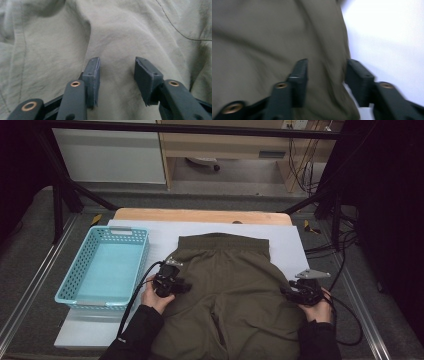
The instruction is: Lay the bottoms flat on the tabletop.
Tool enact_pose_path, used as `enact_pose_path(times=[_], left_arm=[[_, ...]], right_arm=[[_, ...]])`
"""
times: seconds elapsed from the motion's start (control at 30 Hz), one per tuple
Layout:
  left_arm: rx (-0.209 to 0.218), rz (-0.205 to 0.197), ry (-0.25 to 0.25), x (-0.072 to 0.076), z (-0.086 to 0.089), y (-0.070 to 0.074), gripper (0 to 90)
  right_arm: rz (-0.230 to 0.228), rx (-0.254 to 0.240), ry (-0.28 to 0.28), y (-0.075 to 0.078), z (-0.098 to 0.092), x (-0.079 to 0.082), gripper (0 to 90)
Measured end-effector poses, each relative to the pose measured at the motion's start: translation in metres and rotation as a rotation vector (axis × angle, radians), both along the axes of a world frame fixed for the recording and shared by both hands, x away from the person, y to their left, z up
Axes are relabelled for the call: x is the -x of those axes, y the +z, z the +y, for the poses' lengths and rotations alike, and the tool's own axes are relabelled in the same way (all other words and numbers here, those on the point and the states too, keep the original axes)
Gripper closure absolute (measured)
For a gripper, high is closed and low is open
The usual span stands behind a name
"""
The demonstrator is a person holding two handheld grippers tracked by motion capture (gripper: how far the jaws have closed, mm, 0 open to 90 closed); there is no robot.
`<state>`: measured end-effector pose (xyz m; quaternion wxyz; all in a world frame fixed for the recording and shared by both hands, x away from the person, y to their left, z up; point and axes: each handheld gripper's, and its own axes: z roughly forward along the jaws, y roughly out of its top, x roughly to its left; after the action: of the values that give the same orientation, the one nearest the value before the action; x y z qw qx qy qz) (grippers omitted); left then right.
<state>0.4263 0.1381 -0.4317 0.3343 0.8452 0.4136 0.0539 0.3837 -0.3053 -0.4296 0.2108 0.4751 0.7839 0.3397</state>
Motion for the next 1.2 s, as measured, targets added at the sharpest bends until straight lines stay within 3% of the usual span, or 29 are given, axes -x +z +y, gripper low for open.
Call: enact_pose_path(times=[0.07,0.13,0.2,0.37,0.5,0.57,0.67,0.7,0.8,0.9,0.97,1.0,1.03,1.1,1.17,1.2], left_arm=[[-0.013,-0.004,0.001,0.000,-0.001,-0.002,55.8],[-0.026,-0.003,-0.003,0.000,-0.001,-0.003,59.2],[-0.036,-0.018,-0.007,0.000,-0.001,-0.004,65.9],[-0.052,-0.023,-0.011,0.000,0.000,-0.005,88.4],[-0.060,-0.028,-0.010,0.000,-0.001,-0.005,89.5],[-0.066,-0.038,-0.010,0.001,-0.002,-0.005,89.6],[-0.075,-0.046,-0.009,0.002,-0.002,-0.004,89.6],[-0.075,-0.046,-0.010,0.002,-0.002,-0.004,89.6],[-0.074,-0.051,-0.004,0.002,-0.001,-0.004,89.7],[-0.063,-0.057,0.010,0.000,-0.001,-0.003,89.6],[-0.062,-0.051,0.006,0.000,0.000,-0.004,89.6],[-0.061,-0.050,0.004,0.000,0.000,-0.003,89.6],[-0.064,-0.052,0.001,0.001,0.001,-0.003,89.5],[-0.047,-0.054,0.010,0.004,0.003,0.000,89.4],[-0.018,-0.055,0.011,0.008,0.007,0.004,87.7],[-0.008,-0.053,0.012,0.008,0.009,0.006,81.5]], right_arm=[[-0.056,-0.019,0.018,0.010,0.006,-0.009,33.8],[-0.072,-0.029,0.030,0.015,0.013,-0.021,32.6],[-0.073,-0.035,0.012,0.016,0.020,-0.046,35.9],[-0.052,-0.067,-0.062,0.004,0.028,-0.089,46.8],[-0.024,-0.013,-0.057,-0.011,0.036,-0.114,52.0],[-0.004,-0.006,-0.071,-0.018,0.037,-0.124,59.8],[0.011,-0.023,-0.079,-0.021,0.039,-0.131,73.0],[0.020,-0.037,-0.091,-0.020,0.039,-0.133,83.2],[0.013,0.016,-0.114,-0.018,0.040,-0.136,88.2],[-0.069,0.002,-0.175,-0.013,0.038,-0.137,88.7],[-0.107,0.037,-0.211,-0.010,0.037,-0.139,88.4],[-0.109,0.066,-0.218,-0.011,0.037,-0.141,88.1],[-0.068,0.087,-0.215,-0.013,0.037,-0.144,87.6],[0.002,0.078,-0.208,-0.018,0.036,-0.147,85.7],[-0.009,0.030,-0.200,-0.015,0.035,-0.143,76.9],[-0.021,0.014,-0.187,-0.011,0.035,-0.140,68.4]])
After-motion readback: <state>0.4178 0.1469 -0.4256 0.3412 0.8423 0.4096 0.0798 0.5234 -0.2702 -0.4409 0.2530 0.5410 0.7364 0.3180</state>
